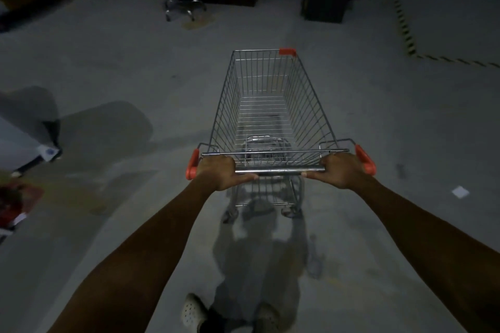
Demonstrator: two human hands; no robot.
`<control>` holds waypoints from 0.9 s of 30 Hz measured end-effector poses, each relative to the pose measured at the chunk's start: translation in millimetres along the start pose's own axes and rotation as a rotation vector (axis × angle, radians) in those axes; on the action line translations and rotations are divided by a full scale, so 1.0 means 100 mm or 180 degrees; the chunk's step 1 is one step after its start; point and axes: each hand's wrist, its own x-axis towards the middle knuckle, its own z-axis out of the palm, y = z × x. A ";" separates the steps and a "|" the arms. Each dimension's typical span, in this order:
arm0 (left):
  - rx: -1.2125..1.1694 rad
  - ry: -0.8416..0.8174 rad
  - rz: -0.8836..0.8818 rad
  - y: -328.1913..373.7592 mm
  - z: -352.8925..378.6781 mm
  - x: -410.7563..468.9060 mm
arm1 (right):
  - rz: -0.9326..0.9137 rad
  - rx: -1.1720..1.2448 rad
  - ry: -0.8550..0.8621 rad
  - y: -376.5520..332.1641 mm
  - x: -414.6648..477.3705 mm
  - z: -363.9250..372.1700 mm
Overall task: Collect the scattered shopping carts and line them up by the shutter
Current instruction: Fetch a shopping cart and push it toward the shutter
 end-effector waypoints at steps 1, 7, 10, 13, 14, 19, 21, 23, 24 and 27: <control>-0.0005 -0.0043 0.0048 0.09 -0.03 0.08 | 0.0081 0.0026 -0.0007 0.10 -0.05 0.00; 0.0138 -0.0076 0.0396 0.66 -0.20 0.57 | 0.0513 0.0074 0.0025 0.71 -0.33 0.07; 0.0190 -0.0048 0.0646 0.90 -0.27 0.81 | 0.0729 0.0078 0.0041 0.98 -0.45 0.09; 0.0223 -0.0031 0.0837 1.15 -0.39 1.03 | 0.0906 0.0147 -0.0004 1.23 -0.53 0.11; 0.0203 -0.0049 0.0899 1.23 -0.43 1.10 | 0.0957 0.0185 -0.0028 1.31 -0.55 0.13; 0.0173 -0.0137 0.1212 1.61 -0.65 1.51 | 0.1241 0.0270 -0.0027 1.67 -0.61 0.16; 0.0218 -0.0121 0.1309 1.74 -0.74 1.71 | 0.1348 0.0347 -0.0009 1.78 -0.62 0.12; 0.0264 -0.0165 0.1403 1.87 -0.78 1.94 | 0.1443 0.0400 0.0003 1.89 -0.60 0.09; 0.0244 -0.0172 0.1484 1.93 -0.78 2.09 | 0.1492 0.0441 -0.0010 1.98 -0.58 0.10; 0.0265 -0.0188 0.1620 2.13 -0.78 2.44 | 0.1628 0.0552 0.0051 2.21 -0.56 0.11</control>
